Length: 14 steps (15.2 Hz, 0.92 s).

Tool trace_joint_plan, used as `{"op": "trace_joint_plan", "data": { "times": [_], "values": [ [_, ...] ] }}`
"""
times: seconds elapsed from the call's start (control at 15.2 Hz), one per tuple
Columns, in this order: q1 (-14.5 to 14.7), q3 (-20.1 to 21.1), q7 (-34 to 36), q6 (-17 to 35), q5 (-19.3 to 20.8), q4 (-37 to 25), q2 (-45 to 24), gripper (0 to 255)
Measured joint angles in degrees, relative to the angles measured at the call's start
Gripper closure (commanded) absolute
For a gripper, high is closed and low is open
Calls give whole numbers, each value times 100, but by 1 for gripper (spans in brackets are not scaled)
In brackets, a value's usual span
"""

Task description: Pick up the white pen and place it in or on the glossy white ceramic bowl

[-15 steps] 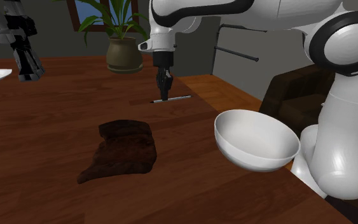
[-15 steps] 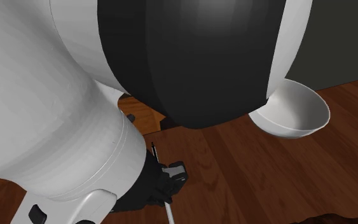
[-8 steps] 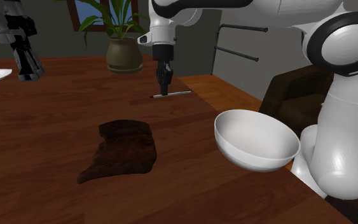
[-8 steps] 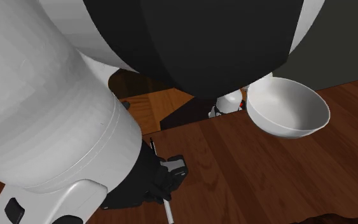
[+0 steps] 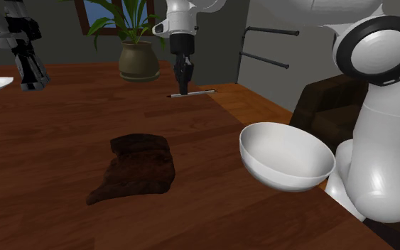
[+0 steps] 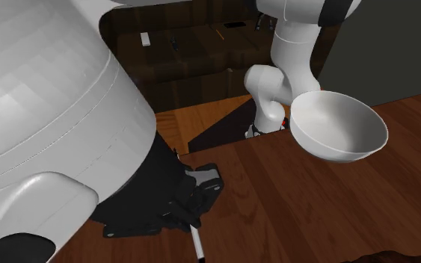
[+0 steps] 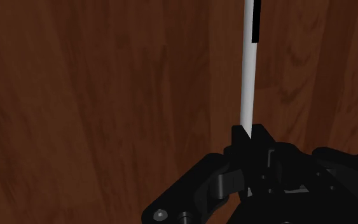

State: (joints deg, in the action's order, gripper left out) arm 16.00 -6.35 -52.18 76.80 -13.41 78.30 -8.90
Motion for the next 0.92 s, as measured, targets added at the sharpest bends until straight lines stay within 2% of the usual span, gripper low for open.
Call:
{"op": "trace_joint_plan", "data": {
  "times": [0.53,0.92],
  "values": [
    [-67,-18,108,-734,-77,-1038,-302,255],
    [-148,-14,253,-1433,-200,-2193,-748,255]
  ]
}}
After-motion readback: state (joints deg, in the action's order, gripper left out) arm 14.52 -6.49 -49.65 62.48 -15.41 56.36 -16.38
